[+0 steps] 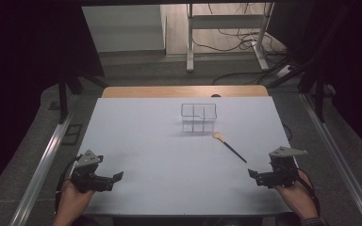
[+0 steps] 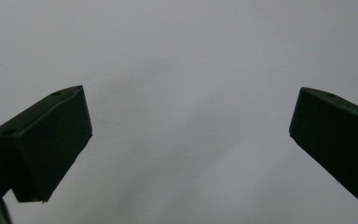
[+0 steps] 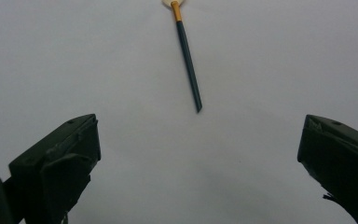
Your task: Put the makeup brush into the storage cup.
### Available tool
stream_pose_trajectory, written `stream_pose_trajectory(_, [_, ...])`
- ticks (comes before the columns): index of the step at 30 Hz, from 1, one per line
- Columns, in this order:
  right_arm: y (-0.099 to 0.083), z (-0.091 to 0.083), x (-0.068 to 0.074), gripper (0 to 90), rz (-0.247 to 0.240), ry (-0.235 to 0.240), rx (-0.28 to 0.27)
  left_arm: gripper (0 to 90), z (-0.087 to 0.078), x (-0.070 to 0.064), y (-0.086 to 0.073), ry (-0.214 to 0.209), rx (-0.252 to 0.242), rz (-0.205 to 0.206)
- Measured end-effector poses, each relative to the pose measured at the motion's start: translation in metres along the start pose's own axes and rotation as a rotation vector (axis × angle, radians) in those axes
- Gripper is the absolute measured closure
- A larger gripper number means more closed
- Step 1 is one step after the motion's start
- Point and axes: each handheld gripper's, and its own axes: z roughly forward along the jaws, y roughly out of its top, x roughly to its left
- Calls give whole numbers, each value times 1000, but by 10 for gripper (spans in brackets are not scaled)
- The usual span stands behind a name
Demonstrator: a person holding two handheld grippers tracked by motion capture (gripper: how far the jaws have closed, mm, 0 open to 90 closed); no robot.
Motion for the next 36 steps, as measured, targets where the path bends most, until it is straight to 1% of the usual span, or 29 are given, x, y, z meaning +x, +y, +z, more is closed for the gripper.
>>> stream_pose_trajectory(14, [8,3,2,0,-25,2,6,0,0,0,0,9,4,-2])
stream_pose_trajectory(18, [10,4,2,0,-22,7,14,0,0,0,0,11,4,-1])
stream_pose_trajectory(24, [15,7,3,0,-31,17,26,0,1,-1,0,13,13,7])
stream_pose_trajectory(28, [18,9,3,0,-42,15,35,0,1,-1,0,16,18,12])
stream_pose_trajectory(36, [21,14,1,0,-39,11,53,0,1,-2,1,18,24,17])
